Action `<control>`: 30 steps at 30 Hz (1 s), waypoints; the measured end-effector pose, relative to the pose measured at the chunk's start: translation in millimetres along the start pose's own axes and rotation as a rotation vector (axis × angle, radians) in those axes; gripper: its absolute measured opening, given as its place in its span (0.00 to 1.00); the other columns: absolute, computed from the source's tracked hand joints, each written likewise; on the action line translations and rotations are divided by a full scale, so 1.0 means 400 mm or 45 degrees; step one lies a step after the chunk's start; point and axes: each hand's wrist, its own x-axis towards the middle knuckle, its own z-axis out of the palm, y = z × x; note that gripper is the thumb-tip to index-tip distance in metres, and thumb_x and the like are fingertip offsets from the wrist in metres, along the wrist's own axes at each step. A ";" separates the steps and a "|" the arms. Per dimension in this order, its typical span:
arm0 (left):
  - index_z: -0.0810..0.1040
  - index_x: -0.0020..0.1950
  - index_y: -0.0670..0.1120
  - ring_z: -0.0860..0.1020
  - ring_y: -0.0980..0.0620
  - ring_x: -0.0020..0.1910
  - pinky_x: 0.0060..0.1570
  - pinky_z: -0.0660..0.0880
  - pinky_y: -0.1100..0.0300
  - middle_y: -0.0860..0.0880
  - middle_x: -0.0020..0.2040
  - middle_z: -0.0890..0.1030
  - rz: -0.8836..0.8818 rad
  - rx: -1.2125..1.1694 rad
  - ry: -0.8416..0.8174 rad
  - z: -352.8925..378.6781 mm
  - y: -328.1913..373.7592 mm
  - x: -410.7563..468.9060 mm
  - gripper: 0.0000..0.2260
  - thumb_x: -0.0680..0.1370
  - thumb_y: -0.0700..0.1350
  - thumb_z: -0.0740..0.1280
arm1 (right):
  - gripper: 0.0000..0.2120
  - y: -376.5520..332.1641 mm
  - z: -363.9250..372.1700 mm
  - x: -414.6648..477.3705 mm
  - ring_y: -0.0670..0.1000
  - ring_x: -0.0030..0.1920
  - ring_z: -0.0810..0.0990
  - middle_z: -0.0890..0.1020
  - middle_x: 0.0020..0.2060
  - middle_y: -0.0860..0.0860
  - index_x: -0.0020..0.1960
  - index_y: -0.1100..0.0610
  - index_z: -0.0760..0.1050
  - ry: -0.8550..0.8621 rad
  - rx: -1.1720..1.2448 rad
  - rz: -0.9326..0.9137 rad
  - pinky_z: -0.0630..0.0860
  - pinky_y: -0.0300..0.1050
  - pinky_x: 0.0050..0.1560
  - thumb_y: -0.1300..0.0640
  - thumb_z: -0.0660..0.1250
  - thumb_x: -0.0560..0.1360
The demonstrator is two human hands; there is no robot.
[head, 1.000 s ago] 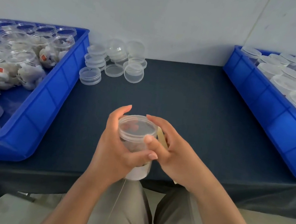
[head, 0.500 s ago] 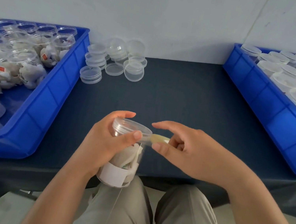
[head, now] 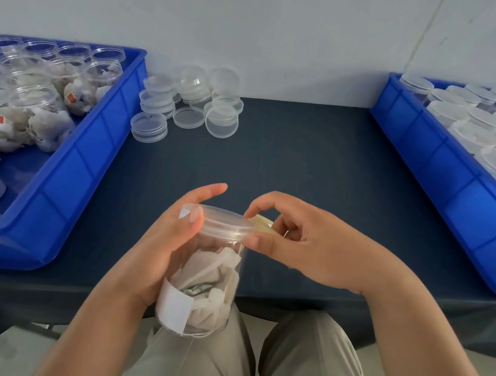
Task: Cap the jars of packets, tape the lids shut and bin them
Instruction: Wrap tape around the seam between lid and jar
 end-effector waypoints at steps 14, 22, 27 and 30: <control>0.68 0.77 0.66 0.79 0.63 0.64 0.57 0.79 0.63 0.66 0.64 0.80 0.256 0.676 0.288 0.034 0.004 0.002 0.43 0.64 0.74 0.75 | 0.23 0.012 0.041 0.003 0.44 0.32 0.69 0.78 0.40 0.54 0.56 0.35 0.75 0.202 0.135 0.037 0.70 0.48 0.37 0.25 0.72 0.68; 0.78 0.65 0.71 0.85 0.46 0.60 0.59 0.83 0.42 0.53 0.63 0.83 0.141 0.283 0.534 0.049 0.009 0.025 0.40 0.54 0.74 0.81 | 0.22 0.019 0.052 0.003 0.45 0.38 0.78 0.81 0.45 0.50 0.65 0.30 0.67 0.183 0.097 0.000 0.75 0.41 0.42 0.28 0.68 0.75; 0.82 0.65 0.66 0.87 0.44 0.50 0.47 0.83 0.51 0.44 0.59 0.85 0.018 0.105 0.484 0.040 0.004 0.026 0.41 0.53 0.72 0.84 | 0.12 0.018 0.033 -0.019 0.45 0.33 0.70 0.77 0.42 0.54 0.60 0.35 0.72 0.137 -0.087 -0.062 0.75 0.47 0.38 0.33 0.63 0.80; 0.82 0.67 0.62 0.86 0.44 0.48 0.46 0.82 0.54 0.41 0.58 0.85 -0.036 0.093 0.334 0.036 -0.006 0.026 0.42 0.54 0.71 0.85 | 0.09 0.018 0.025 -0.012 0.44 0.35 0.72 0.76 0.40 0.48 0.56 0.38 0.75 0.137 -0.200 -0.064 0.70 0.39 0.36 0.35 0.62 0.82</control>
